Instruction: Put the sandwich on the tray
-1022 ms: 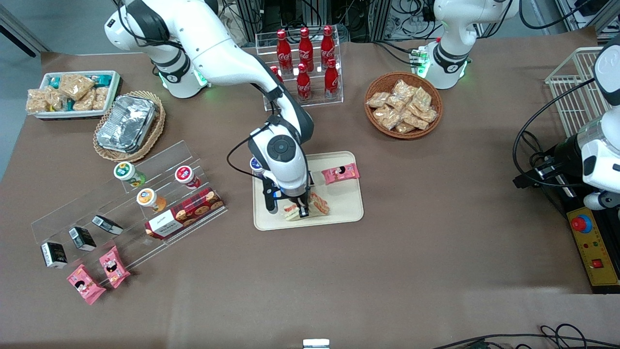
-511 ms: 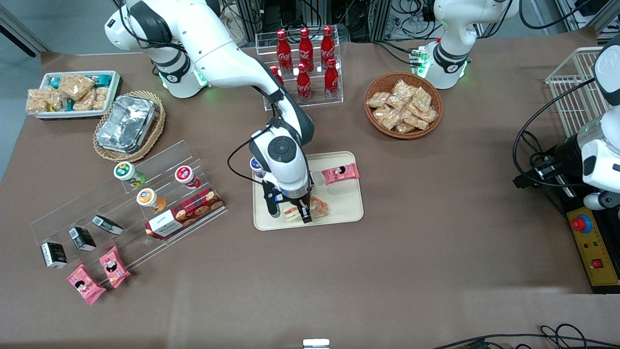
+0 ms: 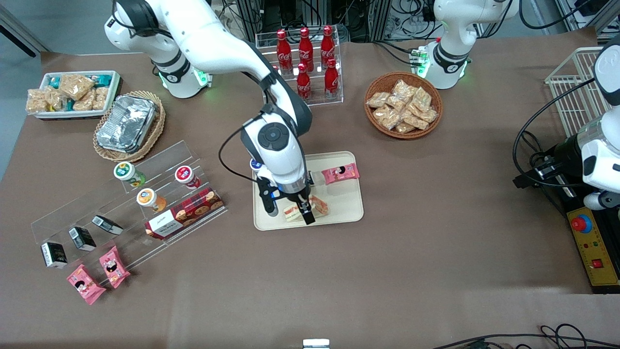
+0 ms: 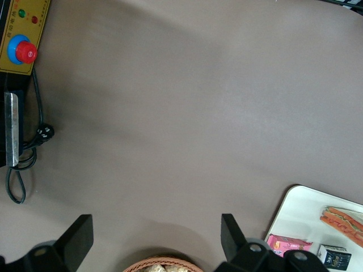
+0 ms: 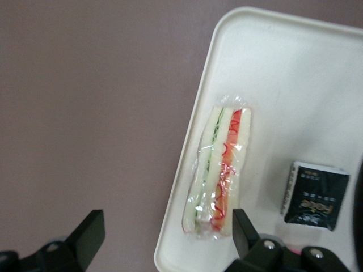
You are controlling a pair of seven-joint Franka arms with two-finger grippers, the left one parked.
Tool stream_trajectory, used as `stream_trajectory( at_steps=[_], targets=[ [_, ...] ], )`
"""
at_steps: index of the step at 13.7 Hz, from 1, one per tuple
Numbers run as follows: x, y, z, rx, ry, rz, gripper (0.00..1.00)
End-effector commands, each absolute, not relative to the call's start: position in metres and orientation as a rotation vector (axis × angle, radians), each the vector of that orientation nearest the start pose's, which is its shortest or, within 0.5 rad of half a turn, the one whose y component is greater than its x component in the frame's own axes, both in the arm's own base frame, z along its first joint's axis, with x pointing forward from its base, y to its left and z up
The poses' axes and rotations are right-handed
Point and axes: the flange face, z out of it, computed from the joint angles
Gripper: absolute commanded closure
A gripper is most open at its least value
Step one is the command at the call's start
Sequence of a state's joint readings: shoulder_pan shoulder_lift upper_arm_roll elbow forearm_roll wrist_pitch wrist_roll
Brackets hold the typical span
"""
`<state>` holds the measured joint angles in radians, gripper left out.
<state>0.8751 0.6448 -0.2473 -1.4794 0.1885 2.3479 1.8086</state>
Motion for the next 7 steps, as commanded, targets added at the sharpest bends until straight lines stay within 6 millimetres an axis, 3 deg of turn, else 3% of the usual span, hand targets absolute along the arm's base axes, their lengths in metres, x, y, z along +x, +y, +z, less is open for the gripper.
stream_trajectory(
  at_steps=[1, 3, 5, 7],
  targets=[
    [0.570, 0.435, 0.395, -2.492, 1.519, -0.060, 0.00],
    [0.572, 0.416, 0.441, -2.509, 1.423, -0.074, 0.00],
    [0.577, 0.384, 0.484, -2.571, 1.262, -0.097, 0.00],
    [0.579, 0.345, 0.513, -2.705, 1.052, -0.076, 0.00]
  ],
)
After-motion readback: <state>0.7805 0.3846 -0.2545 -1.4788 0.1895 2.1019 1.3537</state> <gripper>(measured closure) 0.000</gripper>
